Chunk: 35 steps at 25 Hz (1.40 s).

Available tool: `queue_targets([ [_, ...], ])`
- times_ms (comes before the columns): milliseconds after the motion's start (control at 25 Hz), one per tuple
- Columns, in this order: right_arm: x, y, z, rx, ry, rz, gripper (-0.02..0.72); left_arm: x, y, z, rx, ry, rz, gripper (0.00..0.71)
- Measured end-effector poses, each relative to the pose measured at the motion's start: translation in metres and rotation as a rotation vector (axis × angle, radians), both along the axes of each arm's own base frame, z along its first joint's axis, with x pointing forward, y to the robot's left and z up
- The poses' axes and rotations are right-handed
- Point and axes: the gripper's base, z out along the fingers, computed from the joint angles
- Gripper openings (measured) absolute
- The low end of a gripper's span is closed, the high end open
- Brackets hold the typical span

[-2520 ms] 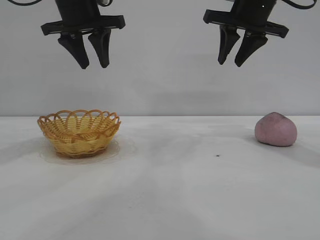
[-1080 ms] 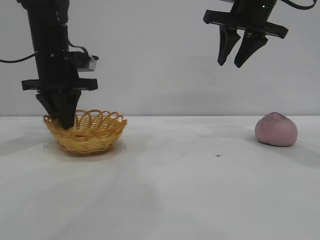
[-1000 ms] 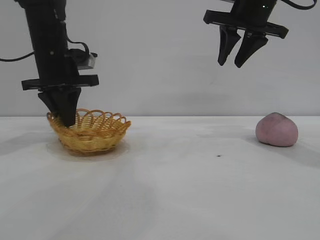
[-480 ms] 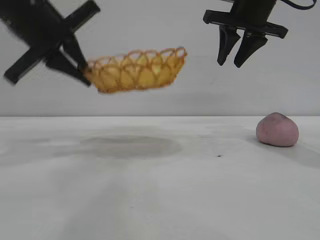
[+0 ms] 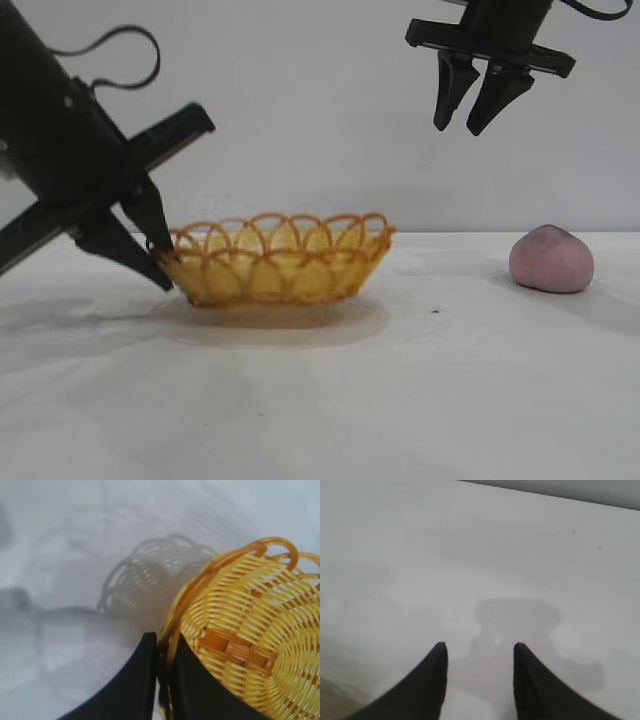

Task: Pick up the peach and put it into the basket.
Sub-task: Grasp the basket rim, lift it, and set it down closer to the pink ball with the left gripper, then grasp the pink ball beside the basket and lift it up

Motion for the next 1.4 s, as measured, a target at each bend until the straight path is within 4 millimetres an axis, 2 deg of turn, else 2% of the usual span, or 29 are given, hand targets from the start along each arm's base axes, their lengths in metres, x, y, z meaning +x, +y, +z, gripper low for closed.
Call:
queue_targets([
  [120,-0.001,0.0,0.0,-0.001,0.006,0.002,0.265,0.0,-0.001,-0.001,-0.006,0.007,0.0,0.0],
  [200,-0.001,0.0,0.0,0.0,0.006,0.003,0.265,-0.001,-0.002,-0.002,-0.016,0.011,-0.007,0.049],
  [360,-0.001,0.0,0.0,0.002,0.009,0.003,0.265,-0.002,-0.005,-0.002,-0.048,0.017,-0.036,0.302],
  [440,-0.001,0.0,0.0,0.001,0.011,0.003,0.265,-0.003,-0.006,0.004,-0.045,-0.002,-0.064,0.402],
  [480,-0.001,0.0,0.0,0.001,0.011,0.003,0.265,-0.004,-0.005,0.009,-0.036,-0.022,-0.088,0.427],
  [600,-0.001,0.0,0.0,0.001,0.011,0.003,0.265,-0.013,-0.003,0.031,-0.03,-0.083,-0.134,0.417],
  [640,-0.001,0.0,0.0,0.001,0.011,0.003,0.265,-0.019,0.0,0.038,-0.02,-0.101,-0.146,0.458],
  [680,-0.001,0.0,0.0,0.001,0.011,0.003,0.265,-0.025,0.003,0.042,0.004,-0.12,-0.162,0.442],
  [840,-0.001,0.0,-0.001,0.0,0.015,0.004,0.265,-0.044,0.022,0.057,0.22,-0.231,-0.349,0.442],
  [960,-0.003,0.0,-0.002,-0.008,0.035,0.017,0.265,-0.043,0.045,0.06,0.317,-0.176,-0.417,0.442],
  [1080,-0.006,0.0,-0.003,-0.015,0.061,0.029,0.265,-0.033,0.075,0.068,0.511,-0.081,-0.474,0.442],
  [1240,-0.011,-0.001,-0.005,-0.028,0.126,0.048,0.265,-0.022,0.102,0.094,0.723,-0.034,-0.357,0.442],
  [1320,-0.014,-0.002,-0.006,-0.045,0.152,0.057,0.265,-0.032,0.104,0.112,0.732,-0.108,-0.318,0.442],
  [1400,-0.015,-0.003,-0.008,-0.063,0.165,0.062,0.265,-0.056,0.099,0.13,0.73,-0.205,-0.325,0.442],
])
